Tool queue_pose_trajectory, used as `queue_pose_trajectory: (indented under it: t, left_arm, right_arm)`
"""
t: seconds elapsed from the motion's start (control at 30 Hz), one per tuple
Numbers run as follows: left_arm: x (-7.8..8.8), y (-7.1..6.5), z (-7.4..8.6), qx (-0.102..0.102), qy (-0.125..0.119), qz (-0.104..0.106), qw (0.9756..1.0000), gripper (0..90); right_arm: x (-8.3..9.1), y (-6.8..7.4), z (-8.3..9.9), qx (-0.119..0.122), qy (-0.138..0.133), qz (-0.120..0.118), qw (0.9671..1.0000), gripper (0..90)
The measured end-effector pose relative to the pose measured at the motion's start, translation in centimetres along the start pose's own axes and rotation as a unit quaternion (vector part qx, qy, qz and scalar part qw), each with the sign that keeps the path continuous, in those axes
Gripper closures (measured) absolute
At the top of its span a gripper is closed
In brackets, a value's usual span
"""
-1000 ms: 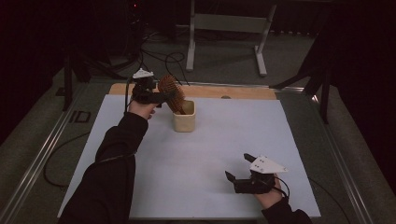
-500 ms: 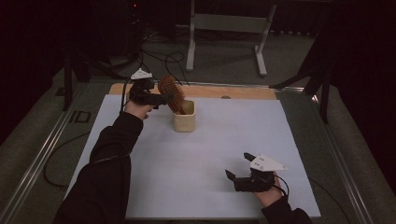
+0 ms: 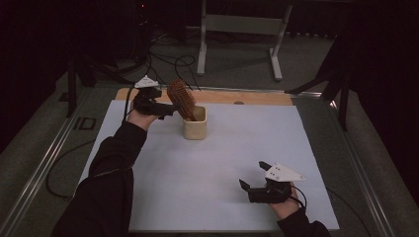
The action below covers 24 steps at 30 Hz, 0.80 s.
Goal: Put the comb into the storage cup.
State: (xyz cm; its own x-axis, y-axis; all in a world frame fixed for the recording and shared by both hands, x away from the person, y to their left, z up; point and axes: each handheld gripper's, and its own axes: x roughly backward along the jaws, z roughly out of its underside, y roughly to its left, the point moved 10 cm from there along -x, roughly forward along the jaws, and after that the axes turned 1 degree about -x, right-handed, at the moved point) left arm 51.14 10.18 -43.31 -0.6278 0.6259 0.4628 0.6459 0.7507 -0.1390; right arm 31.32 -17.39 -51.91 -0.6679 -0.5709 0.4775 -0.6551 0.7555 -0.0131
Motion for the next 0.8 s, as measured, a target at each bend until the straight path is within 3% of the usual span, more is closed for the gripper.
queue_pose_trajectory:
  t: [0.47, 0.8]
  left_arm:
    - [1.1, -0.7, 1.2, -0.016, 0.009, 0.015, 0.9997, 0.1]
    - [2.1, -1.4, 2.5, -0.024, 0.009, 0.038, 0.999, 0.1]
  right_arm:
    - [0.0, 0.1, -0.1, -0.001, -0.002, -0.001, 1.0, 8.7]
    - [-0.1, 0.2, -0.2, -0.003, -0.001, -0.004, 1.0, 8.7]
